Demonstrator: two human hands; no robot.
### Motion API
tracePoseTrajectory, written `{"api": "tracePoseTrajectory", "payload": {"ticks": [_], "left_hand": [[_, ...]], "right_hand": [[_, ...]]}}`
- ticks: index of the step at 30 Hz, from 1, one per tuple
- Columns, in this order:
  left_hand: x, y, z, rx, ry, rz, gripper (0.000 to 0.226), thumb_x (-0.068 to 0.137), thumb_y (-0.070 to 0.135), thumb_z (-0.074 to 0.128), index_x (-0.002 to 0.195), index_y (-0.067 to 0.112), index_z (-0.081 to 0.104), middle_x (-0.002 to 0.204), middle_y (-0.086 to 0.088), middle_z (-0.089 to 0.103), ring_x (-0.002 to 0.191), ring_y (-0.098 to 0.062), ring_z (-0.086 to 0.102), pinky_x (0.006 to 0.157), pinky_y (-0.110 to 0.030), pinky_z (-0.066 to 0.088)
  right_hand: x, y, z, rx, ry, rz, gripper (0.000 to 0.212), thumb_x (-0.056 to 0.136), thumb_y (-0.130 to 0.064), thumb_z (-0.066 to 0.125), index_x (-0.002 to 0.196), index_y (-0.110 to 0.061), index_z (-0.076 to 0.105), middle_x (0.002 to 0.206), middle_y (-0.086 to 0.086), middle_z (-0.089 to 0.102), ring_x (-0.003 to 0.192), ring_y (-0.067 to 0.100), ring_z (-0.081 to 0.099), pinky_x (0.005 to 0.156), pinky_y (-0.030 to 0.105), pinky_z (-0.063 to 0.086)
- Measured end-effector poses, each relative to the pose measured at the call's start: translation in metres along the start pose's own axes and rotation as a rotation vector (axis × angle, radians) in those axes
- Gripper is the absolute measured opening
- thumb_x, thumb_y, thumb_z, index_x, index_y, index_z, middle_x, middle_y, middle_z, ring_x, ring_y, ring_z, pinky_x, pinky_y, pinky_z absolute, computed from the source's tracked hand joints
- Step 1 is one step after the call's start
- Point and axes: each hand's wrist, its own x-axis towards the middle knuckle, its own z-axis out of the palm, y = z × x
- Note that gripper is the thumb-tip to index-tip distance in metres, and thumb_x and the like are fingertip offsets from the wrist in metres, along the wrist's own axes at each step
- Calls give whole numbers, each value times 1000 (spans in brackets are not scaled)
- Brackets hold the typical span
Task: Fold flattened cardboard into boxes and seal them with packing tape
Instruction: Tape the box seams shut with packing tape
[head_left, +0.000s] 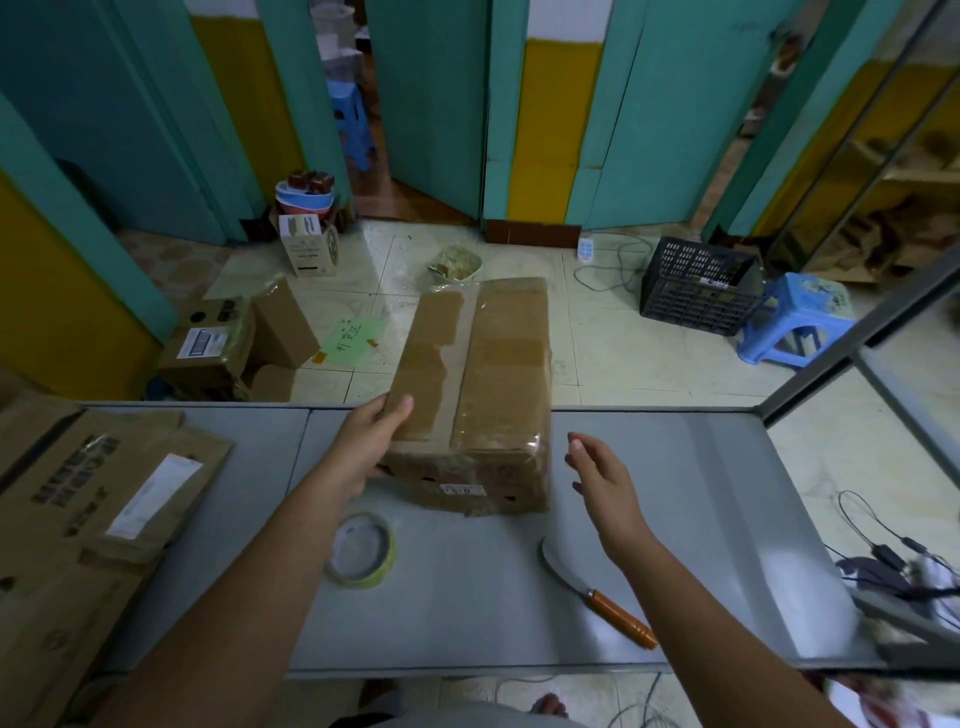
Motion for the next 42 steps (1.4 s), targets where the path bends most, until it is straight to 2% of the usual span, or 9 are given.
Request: {"api": "tracePoseTrajectory", "payload": {"ticks": [9,14,18,22,27,30,34,40,42], "left_hand": [[-2,-33,-32,-340,-73,-113,38,102,47,64,137,32,69,129,-3,76,121,-32,71,94,-60,60],[-11,-58,-22,-506,-108,-186,45,106,49,55,143,25,63,134,-10,73,118,-33,73,96,-59,60],[-16,-54,-8,-195,76,91,52,110,28,56,161,29,45,153,-3,55,135,-21,60,111,-47,53],[-21,-26,7,-150,21,163,36,114,29,48,146,35,63,132,1,74,120,-18,71,104,-45,58],[-30,-12,10,-303,-168,-17,76,81,84,66,141,37,65,135,2,73,128,-24,68,111,-58,50],[-31,-13,20,-350,-92,39,77,74,67,88,140,35,63,129,4,76,119,-24,73,95,-50,62],[-24,-15,26,-532,-47,1,52,94,43,75,141,25,64,127,-2,77,114,-25,76,83,-42,65],[-16,-39,17,-808,-157,-237,48,101,51,63,135,18,69,131,-18,73,114,-42,73,90,-59,61],[-14,-45,14,-873,-172,-230,49,103,52,59,136,18,72,136,-18,71,118,-43,71,93,-58,61]], "right_hand": [[2,8,16,191,-295,352,103,70,-82,75,150,-21,50,140,-1,66,128,25,62,112,53,45],[0,1,24,407,-222,167,80,71,-65,88,133,-20,66,124,4,76,116,26,73,88,35,62],[-6,-11,21,344,-106,31,57,75,-55,89,123,-28,75,116,-2,78,107,22,76,86,37,63],[-16,-37,24,144,-2,-157,31,84,-53,80,115,-50,74,104,-18,78,91,6,76,71,23,62],[-23,-56,19,-49,-2,-259,46,94,-50,73,138,-43,64,120,1,70,108,12,70,91,35,60],[-30,-64,16,-143,19,-310,60,96,-46,71,152,-44,49,121,-4,60,107,1,64,93,21,54],[-39,-78,11,-143,-51,-383,64,96,-35,74,155,-32,48,137,-17,55,127,-11,51,102,6,42],[-27,-76,-27,-343,390,-671,30,99,-24,69,128,-20,70,145,-1,58,144,13,45,118,31,36],[-18,-67,-40,-209,511,-516,24,104,-27,61,128,-27,68,141,-5,60,138,11,51,116,40,41]]}}
